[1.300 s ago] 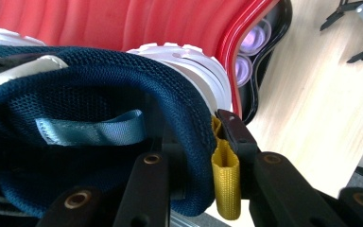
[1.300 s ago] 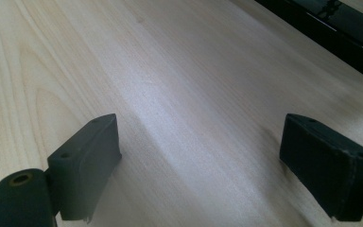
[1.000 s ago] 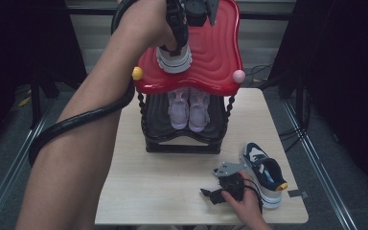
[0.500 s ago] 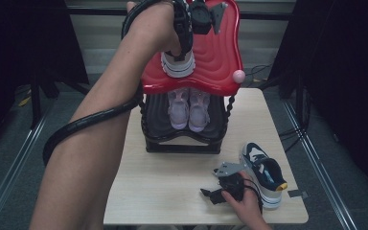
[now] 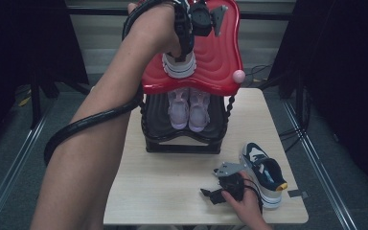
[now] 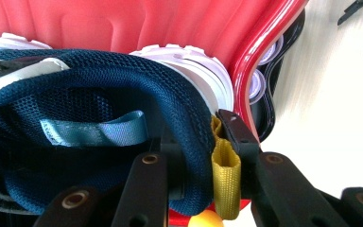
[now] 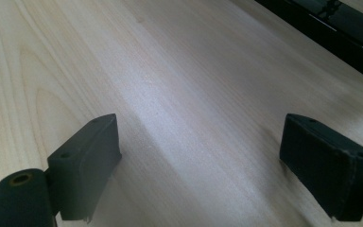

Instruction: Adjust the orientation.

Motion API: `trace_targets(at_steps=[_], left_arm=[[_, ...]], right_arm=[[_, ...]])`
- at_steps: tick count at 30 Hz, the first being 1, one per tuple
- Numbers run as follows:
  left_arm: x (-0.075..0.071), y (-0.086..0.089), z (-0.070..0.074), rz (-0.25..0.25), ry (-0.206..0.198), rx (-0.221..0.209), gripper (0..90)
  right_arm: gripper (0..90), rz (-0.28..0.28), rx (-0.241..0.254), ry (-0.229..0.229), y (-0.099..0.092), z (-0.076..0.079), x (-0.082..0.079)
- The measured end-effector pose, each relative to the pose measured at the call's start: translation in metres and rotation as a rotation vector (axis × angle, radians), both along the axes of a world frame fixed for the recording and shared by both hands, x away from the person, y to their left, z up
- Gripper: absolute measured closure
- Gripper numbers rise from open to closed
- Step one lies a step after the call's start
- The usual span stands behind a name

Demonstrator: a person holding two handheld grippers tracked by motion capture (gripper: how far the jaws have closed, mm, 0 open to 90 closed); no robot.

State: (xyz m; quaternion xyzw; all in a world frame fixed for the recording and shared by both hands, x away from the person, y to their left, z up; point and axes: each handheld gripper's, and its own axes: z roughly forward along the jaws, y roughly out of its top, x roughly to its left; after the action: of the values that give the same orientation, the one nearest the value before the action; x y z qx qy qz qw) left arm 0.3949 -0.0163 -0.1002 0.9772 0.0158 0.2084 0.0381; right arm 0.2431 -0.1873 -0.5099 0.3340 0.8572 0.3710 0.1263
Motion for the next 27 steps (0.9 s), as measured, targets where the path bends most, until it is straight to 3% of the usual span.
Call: trace_targets(at_steps=[9, 19, 23, 27], left_arm=[[0.0000, 0.0014, -0.0005, -0.017, 0.002, 0.010, 73.4], [0.0005, 0.0024, 0.0003, 0.001, -0.006, -0.006, 71.9], [0.0001, 0.0022, 0.0010, 0.003, -0.041, -0.001, 67.6], [0.0014, 0.0029, 0.0008, 0.020, -0.040, -0.020, 63.6]], right_arm=[[12.1, 0.000, 0.001, 0.000, 0.0000, 0.0000, 0.0000], [12.1, 0.000, 0.000, 0.000, 0.0000, 0.0000, 0.0000], [12.1, 0.001, 0.001, 0.000, 0.0000, 0.0000, 0.0000], [12.1, 0.001, 0.001, 0.000, 0.0000, 0.0000, 0.0000]])
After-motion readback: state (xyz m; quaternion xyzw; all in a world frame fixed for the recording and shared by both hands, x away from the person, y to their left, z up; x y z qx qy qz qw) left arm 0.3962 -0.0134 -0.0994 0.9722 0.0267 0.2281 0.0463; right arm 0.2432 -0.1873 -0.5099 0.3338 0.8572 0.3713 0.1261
